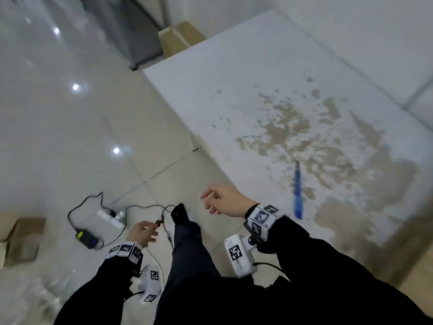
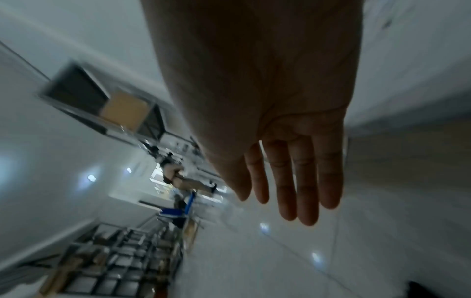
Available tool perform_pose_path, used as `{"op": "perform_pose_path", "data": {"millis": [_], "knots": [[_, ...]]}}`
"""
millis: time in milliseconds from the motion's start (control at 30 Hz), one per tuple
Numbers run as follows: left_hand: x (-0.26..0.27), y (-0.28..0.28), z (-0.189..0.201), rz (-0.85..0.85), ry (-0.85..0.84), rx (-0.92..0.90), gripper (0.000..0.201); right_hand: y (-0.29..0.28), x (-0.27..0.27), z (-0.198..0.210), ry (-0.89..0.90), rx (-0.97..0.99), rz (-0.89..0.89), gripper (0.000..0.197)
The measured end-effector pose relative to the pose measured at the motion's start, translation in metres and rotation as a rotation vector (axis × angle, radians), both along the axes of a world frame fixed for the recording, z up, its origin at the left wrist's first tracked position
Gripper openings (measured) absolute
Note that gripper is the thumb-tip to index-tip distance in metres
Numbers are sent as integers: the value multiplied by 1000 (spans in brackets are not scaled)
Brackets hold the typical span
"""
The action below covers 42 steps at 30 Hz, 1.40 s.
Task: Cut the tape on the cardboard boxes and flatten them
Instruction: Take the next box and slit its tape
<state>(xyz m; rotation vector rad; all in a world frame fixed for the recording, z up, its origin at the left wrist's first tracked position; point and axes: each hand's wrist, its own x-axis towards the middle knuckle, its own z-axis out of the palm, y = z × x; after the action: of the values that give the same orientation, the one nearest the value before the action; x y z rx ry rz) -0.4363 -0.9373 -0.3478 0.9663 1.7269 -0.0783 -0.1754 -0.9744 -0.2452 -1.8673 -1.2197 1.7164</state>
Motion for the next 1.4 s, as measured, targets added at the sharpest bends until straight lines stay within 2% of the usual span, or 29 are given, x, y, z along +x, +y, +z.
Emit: {"op": "perform_pose_path", "data": {"millis": [100,167,233,333,533,700,833,967,1100,1233,1400], "knots": [[-53,38,-17,171,18,-169,21,61,-42,-34,49,-180,-7,21],[-76,70,-15,214,36,-201,28,94,-58,-51,50,-289,-66,14],[-92,105,-9,219,49,-182,27,122,-67,-66,17,-374,-124,9],[-103,165,3,214,20,-145,15,160,-71,-84,-38,-460,-200,9],[-101,282,-2,221,-44,-110,19,244,-82,-111,-87,-570,-397,16],[-93,401,4,164,-43,-73,12,373,-100,-125,94,-539,-566,9],[-102,493,10,136,45,-67,14,494,-109,-108,160,-550,-488,20],[-113,579,17,129,61,-89,16,606,-119,-88,120,-374,-384,12],[-126,668,14,195,91,-103,12,692,-107,-88,89,-330,-358,9],[-132,762,1,152,128,-192,15,753,-78,-107,87,-408,-504,14],[-107,893,-9,-31,212,-216,16,792,-32,-127,79,-462,-869,18]]}}
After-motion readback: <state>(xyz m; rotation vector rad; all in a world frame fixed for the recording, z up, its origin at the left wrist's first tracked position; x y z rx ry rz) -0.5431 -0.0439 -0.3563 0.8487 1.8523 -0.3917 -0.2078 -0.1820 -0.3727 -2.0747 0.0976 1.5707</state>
